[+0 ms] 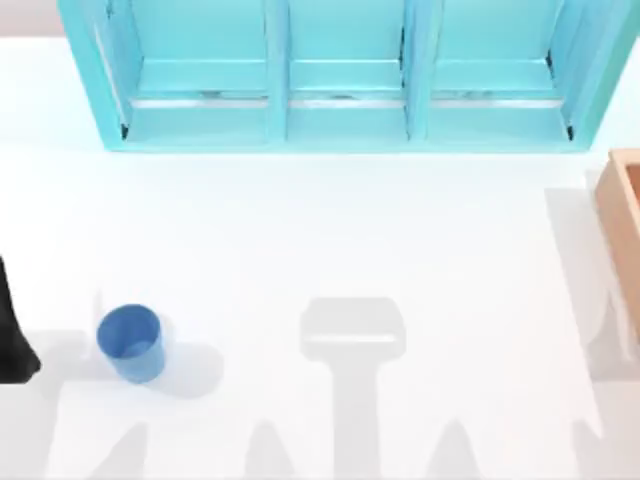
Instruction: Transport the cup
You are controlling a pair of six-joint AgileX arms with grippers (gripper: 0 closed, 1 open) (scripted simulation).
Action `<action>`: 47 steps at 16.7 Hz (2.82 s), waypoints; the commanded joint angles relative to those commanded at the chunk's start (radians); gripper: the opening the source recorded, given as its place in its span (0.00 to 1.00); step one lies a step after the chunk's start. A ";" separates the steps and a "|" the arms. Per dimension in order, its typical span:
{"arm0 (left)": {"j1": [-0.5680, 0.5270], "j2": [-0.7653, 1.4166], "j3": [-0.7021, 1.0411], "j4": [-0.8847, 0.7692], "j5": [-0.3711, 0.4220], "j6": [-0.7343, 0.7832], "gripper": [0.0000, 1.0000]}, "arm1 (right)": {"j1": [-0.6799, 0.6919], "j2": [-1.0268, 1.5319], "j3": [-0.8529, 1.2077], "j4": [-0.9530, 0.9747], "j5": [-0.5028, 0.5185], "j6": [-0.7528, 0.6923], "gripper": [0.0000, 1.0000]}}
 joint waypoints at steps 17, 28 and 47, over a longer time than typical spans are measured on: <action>-0.287 1.100 0.847 -0.788 0.004 -0.270 1.00 | 0.000 0.000 0.000 0.000 0.000 0.000 1.00; -0.445 1.691 1.340 -1.218 0.000 -0.423 1.00 | 0.000 0.000 0.000 0.000 0.000 0.000 1.00; -0.442 1.810 1.064 -0.825 0.000 -0.419 1.00 | 0.000 0.000 0.000 0.000 0.000 0.000 1.00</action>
